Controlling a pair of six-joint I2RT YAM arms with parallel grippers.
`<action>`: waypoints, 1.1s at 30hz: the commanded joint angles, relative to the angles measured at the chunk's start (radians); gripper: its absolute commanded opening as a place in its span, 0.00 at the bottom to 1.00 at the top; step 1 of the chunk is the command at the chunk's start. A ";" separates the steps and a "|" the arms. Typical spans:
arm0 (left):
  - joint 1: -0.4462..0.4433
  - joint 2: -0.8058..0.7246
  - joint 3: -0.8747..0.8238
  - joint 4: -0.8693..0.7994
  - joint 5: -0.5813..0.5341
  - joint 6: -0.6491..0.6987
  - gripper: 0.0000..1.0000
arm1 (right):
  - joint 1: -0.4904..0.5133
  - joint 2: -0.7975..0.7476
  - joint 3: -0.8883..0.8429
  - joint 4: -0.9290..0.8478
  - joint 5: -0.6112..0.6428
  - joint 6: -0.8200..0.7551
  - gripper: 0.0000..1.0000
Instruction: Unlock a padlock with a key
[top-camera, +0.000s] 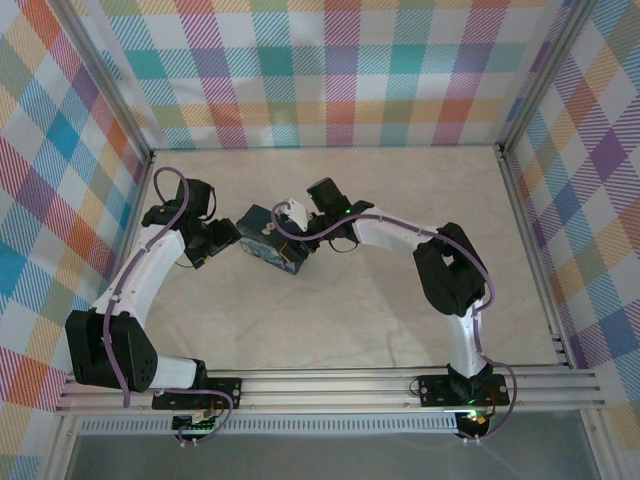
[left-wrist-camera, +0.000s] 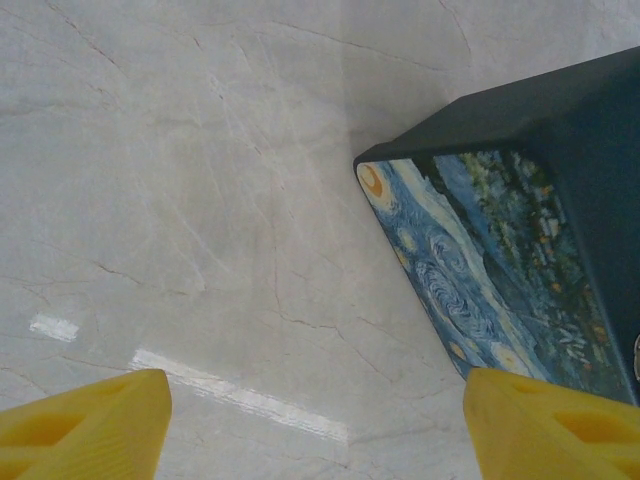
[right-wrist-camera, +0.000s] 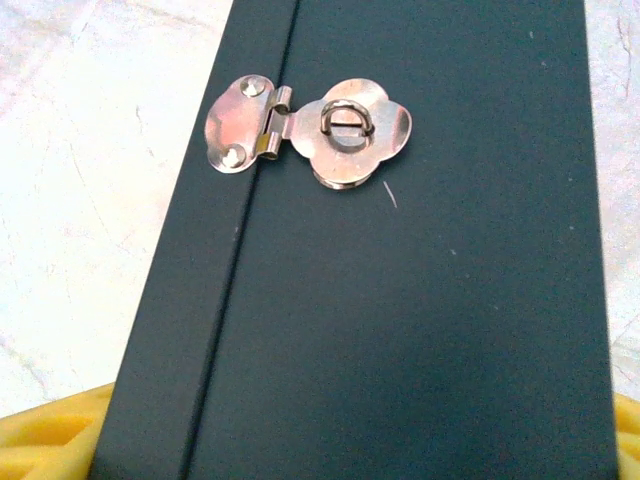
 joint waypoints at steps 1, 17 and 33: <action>0.013 -0.029 0.020 -0.033 0.018 0.010 0.77 | -0.001 0.001 -0.034 0.040 -0.034 0.130 0.67; 0.016 -0.024 0.094 -0.029 0.098 0.028 0.76 | -0.028 0.066 -0.307 0.793 -0.293 1.257 0.95; -0.161 0.289 0.159 0.099 -0.077 0.063 0.75 | -0.030 -0.004 -0.206 0.271 -0.065 0.828 1.00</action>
